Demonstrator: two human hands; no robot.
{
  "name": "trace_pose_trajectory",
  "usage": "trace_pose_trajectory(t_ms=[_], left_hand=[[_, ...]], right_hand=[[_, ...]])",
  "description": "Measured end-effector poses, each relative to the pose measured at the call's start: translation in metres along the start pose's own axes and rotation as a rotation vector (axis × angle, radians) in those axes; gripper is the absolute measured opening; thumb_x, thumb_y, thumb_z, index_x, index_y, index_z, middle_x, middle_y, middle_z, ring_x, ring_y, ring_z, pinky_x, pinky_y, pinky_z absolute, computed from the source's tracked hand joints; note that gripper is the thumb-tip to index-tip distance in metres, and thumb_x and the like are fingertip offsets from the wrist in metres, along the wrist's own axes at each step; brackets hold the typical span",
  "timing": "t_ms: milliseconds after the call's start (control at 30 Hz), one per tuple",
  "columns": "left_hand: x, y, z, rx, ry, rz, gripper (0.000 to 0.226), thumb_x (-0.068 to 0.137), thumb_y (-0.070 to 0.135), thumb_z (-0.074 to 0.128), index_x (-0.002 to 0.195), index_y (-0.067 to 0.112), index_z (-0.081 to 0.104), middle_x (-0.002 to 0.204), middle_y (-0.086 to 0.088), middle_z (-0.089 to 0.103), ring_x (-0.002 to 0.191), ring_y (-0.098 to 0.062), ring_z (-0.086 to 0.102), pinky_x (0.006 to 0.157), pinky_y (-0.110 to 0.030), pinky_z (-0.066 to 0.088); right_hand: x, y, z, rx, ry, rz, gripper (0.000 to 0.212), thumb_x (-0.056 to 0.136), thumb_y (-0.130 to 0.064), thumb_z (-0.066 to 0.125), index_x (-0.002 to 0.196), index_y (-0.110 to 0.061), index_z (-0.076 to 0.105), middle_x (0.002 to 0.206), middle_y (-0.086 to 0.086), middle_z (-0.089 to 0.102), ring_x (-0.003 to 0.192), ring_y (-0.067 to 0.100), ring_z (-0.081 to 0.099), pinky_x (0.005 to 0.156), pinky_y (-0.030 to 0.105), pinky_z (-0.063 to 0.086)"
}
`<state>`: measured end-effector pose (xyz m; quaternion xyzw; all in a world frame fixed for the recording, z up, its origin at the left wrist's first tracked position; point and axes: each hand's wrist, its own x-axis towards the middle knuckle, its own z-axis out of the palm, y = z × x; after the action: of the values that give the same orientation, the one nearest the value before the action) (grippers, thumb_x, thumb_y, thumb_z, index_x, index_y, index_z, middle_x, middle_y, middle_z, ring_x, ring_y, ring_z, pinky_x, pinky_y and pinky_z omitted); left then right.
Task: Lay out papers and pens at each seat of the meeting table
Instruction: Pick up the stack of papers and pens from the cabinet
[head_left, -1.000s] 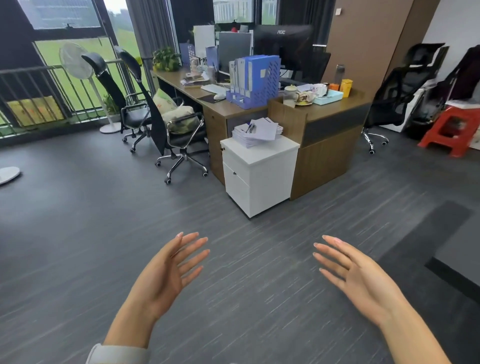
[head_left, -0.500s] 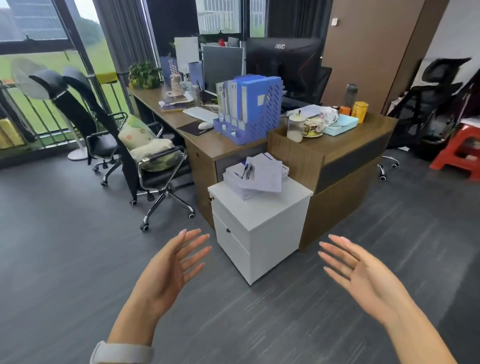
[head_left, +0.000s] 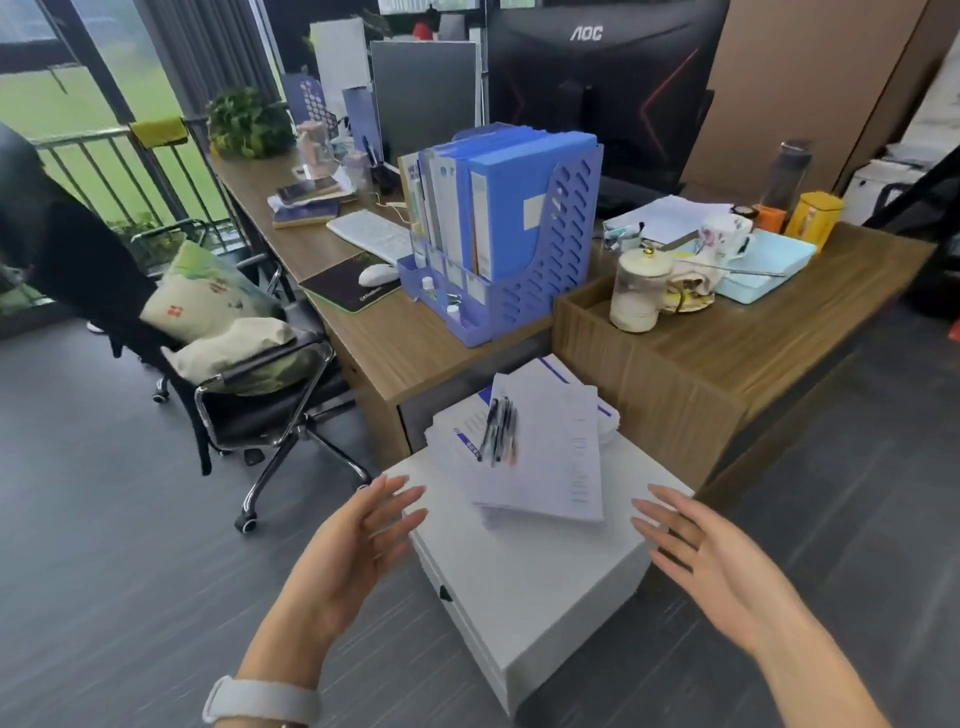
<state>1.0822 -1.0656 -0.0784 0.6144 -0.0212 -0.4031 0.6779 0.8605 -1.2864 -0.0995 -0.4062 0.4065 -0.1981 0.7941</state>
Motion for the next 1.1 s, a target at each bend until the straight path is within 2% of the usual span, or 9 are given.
trace_pose_trajectory(t_ms=[100, 267, 400, 500, 667, 833, 933, 1033, 1100], left_hand=[[0.057, 0.015, 0.015, 0.043, -0.002, -0.061, 0.031, 0.095, 0.033, 0.046, 0.114, 0.016, 0.062, 0.112, 0.000, 0.071, 0.105, -0.019, 0.065, 0.083, -0.032, 0.047], [0.150, 0.016, 0.035, 0.158, -0.007, -0.140, 0.025, 0.094, 0.027, 0.050, 0.112, 0.016, 0.063, 0.111, 0.000, 0.071, 0.105, -0.019, 0.065, 0.094, -0.034, 0.045], [0.231, -0.005, 0.057, 0.391, 0.042, -0.119, 0.019, 0.091, 0.023, 0.057, 0.108, 0.016, 0.064, 0.117, -0.004, 0.066, 0.106, -0.018, 0.061, 0.086, -0.029, 0.045], [0.289, -0.034, 0.076, 0.620, 0.109, -0.069, 0.045, 0.088, 0.022, 0.063, 0.130, 0.010, 0.051, 0.133, -0.007, 0.054, 0.120, -0.021, 0.051, 0.094, -0.030, 0.040], [0.354, -0.080, 0.106, 1.071, 0.150, 0.031, 0.087, 0.081, 0.037, 0.068, 0.145, 0.004, 0.020, 0.151, -0.013, 0.027, 0.140, -0.028, 0.024, 0.111, -0.030, 0.019], [0.373, -0.096, 0.116, 1.239, 0.179, 0.064, 0.091, 0.081, 0.035, 0.064, 0.148, 0.007, 0.010, 0.153, -0.011, 0.016, 0.138, -0.032, 0.018, 0.110, -0.037, 0.019], [0.378, -0.100, 0.111, 1.277, 0.174, 0.111, 0.083, 0.077, 0.020, 0.067, 0.144, -0.003, 0.023, 0.143, -0.021, 0.032, 0.126, -0.042, 0.032, 0.105, -0.043, 0.028], [0.384, -0.107, 0.104, 1.313, 0.150, 0.208, 0.075, 0.061, 0.005, 0.074, 0.126, -0.015, 0.044, 0.116, -0.034, 0.052, 0.096, -0.054, 0.052, 0.084, -0.053, 0.046], [0.387, -0.105, 0.101, 1.315, 0.149, 0.235, 0.069, 0.066, 0.002, 0.069, 0.127, -0.015, 0.042, 0.115, -0.033, 0.050, 0.093, -0.051, 0.050, 0.082, -0.052, 0.045]], right_hand=[[0.055, -0.018, 0.010, -0.001, 0.038, 0.042, 0.028, 0.093, -0.025, 0.050, 0.118, -0.016, 0.060, 0.120, 0.008, 0.063, 0.114, 0.025, 0.057, 0.105, 0.042, 0.038], [0.143, -0.016, 0.023, -0.024, 0.131, 0.141, 0.030, 0.092, -0.023, 0.052, 0.120, -0.012, 0.058, 0.113, 0.008, 0.065, 0.108, 0.023, 0.057, 0.102, 0.038, 0.038], [0.205, -0.001, 0.027, -0.098, 0.273, 0.137, 0.024, 0.092, -0.016, 0.054, 0.116, -0.012, 0.057, 0.122, 0.009, 0.060, 0.112, 0.022, 0.052, 0.100, 0.033, 0.036], [0.250, 0.020, 0.026, -0.205, 0.384, 0.110, 0.028, 0.091, -0.015, 0.056, 0.119, -0.014, 0.055, 0.131, 0.006, 0.053, 0.111, 0.019, 0.048, 0.096, 0.030, 0.034], [0.311, 0.056, 0.016, -0.366, 0.517, 0.228, 0.069, 0.086, -0.029, 0.064, 0.144, -0.013, 0.030, 0.147, 0.009, 0.035, 0.132, 0.028, 0.039, 0.100, 0.037, 0.035], [0.328, 0.065, 0.007, -0.419, 0.425, 0.328, 0.035, 0.083, -0.034, 0.066, 0.098, -0.003, 0.063, 0.095, 0.007, 0.071, 0.085, 0.024, 0.066, 0.071, 0.033, 0.052], [0.328, 0.063, 0.006, -0.435, 0.366, 0.318, 0.023, 0.087, -0.034, 0.061, 0.092, -0.012, 0.067, 0.091, 0.002, 0.072, 0.086, 0.022, 0.068, 0.080, 0.036, 0.054], [0.324, 0.059, 0.009, -0.422, 0.322, 0.246, 0.013, 0.091, -0.028, 0.057, 0.097, -0.019, 0.065, 0.092, -0.004, 0.072, 0.085, 0.015, 0.068, 0.070, 0.029, 0.053], [0.321, 0.059, 0.011, -0.415, 0.298, 0.199, 0.012, 0.093, -0.026, 0.054, 0.100, -0.022, 0.063, 0.094, -0.009, 0.072, 0.084, 0.008, 0.068, 0.064, 0.021, 0.050]])
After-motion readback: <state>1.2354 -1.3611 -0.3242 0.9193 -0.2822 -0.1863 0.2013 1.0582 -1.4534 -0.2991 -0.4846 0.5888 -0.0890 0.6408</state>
